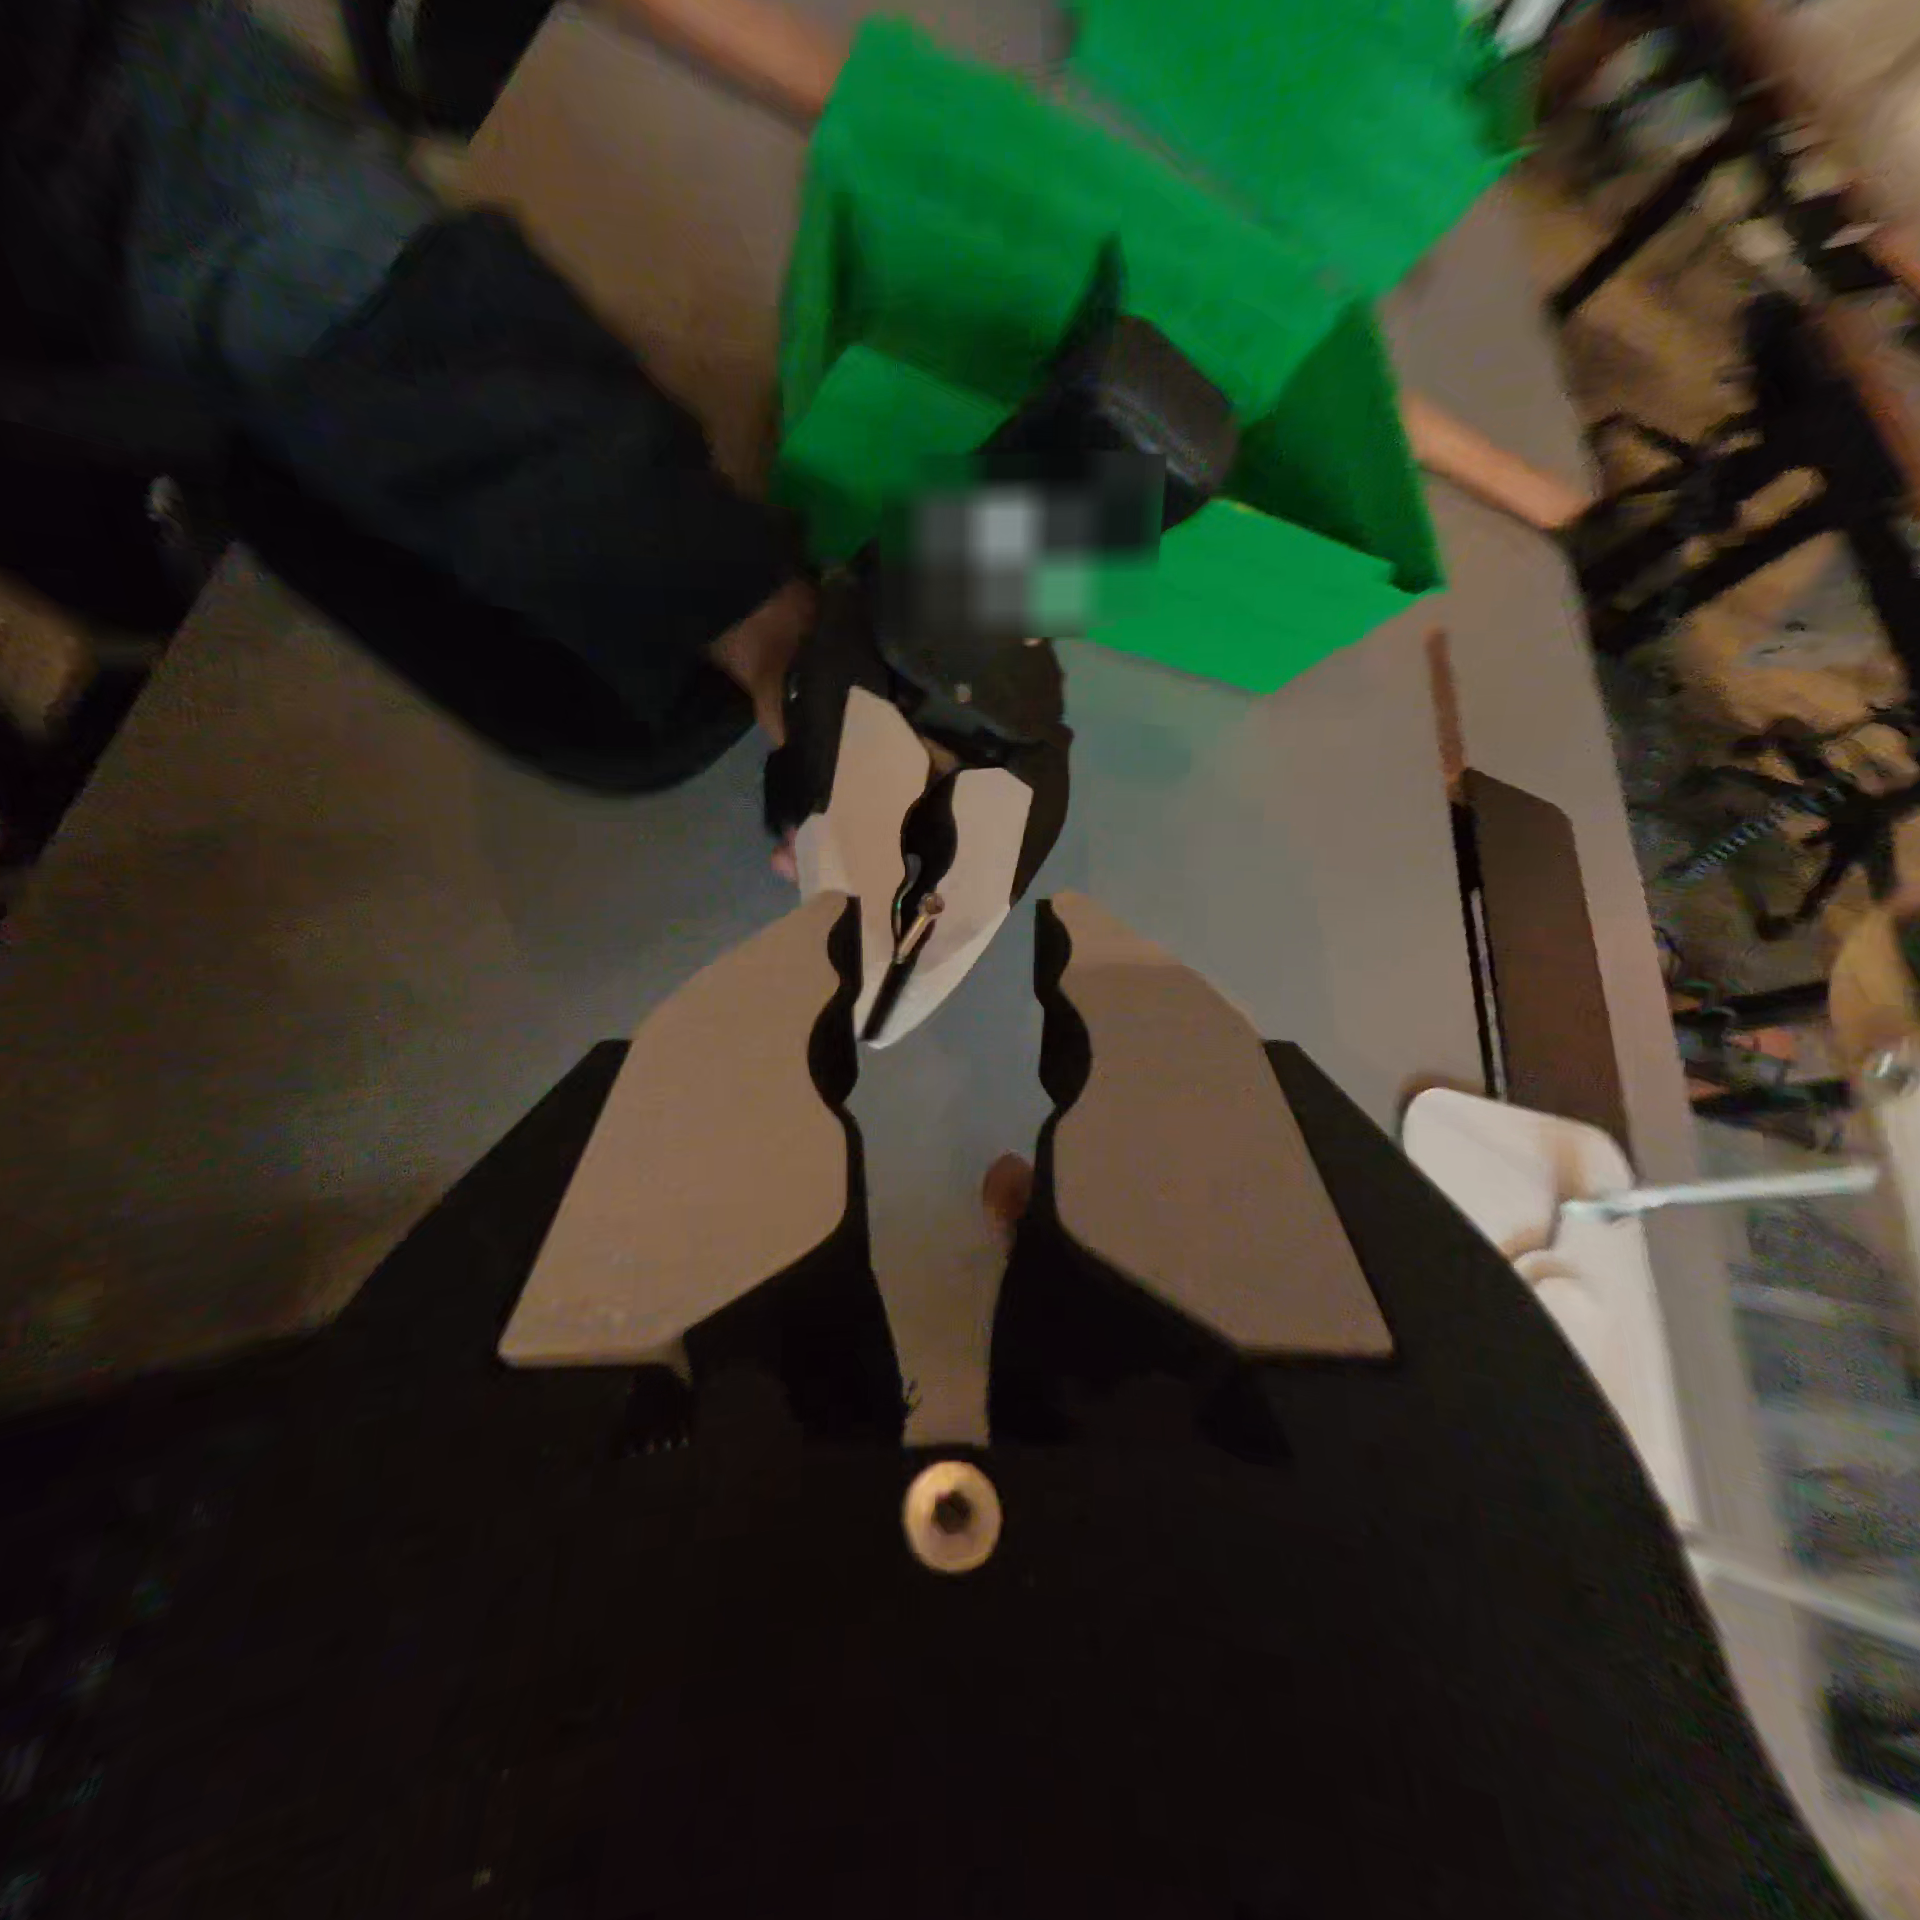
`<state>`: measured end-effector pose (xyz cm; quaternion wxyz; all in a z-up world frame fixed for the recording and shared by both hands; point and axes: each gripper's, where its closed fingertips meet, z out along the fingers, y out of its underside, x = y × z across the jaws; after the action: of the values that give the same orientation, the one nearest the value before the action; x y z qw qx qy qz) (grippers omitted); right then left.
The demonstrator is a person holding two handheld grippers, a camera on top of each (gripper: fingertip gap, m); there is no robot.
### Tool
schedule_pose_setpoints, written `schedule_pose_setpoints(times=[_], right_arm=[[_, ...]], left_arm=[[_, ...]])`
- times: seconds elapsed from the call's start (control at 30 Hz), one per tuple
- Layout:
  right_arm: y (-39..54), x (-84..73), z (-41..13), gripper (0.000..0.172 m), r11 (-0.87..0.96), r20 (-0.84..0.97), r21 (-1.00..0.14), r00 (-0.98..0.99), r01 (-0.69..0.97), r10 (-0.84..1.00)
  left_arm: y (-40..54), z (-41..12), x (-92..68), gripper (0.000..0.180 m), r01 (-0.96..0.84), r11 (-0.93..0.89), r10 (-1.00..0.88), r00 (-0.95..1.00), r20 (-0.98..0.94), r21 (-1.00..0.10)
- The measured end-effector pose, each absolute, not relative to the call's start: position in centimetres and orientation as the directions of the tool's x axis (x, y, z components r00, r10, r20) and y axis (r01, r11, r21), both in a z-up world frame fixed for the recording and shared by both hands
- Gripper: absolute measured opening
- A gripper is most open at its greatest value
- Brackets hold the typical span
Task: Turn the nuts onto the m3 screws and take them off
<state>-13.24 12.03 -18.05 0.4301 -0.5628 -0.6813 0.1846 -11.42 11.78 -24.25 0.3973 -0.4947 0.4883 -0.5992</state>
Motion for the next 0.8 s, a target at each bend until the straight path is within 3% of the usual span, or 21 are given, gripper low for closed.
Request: schedule_pose_setpoints(times=[0.13,0.27,0.47,0.8], right_arm=[[11.5,-13.7,-18.1,0.027,0.488,0.321,-0.421,-0.377,0.765,0.869],[12.2,-13.0,-20.4,0.028,0.670,0.230,-0.109,-0.637,0.735,0.736],[12.5,-14.6,-20.9,0.019,0.763,0.150,-0.101,-0.748,0.639,0.647],[11.7,-14.4,-21.0,0.012,0.776,0.085,-0.099,-0.772,0.622,0.630]], left_arm=[[11.4,-24.4,-11.4,0.001,-0.027,-0.212,-0.952,-0.222,0.213,-0.977],[11.0,-24.5,-11.4,0.000,-0.046,-0.231,-0.938,-0.257,0.235,-0.972],[10.7,-24.6,-11.4,0.000,-0.065,-0.260,-0.919,-0.291,0.268,-0.963],[10.7,-24.5,-11.5,0.000,-0.061,-0.271,-0.912,-0.302,0.277,-0.961]])
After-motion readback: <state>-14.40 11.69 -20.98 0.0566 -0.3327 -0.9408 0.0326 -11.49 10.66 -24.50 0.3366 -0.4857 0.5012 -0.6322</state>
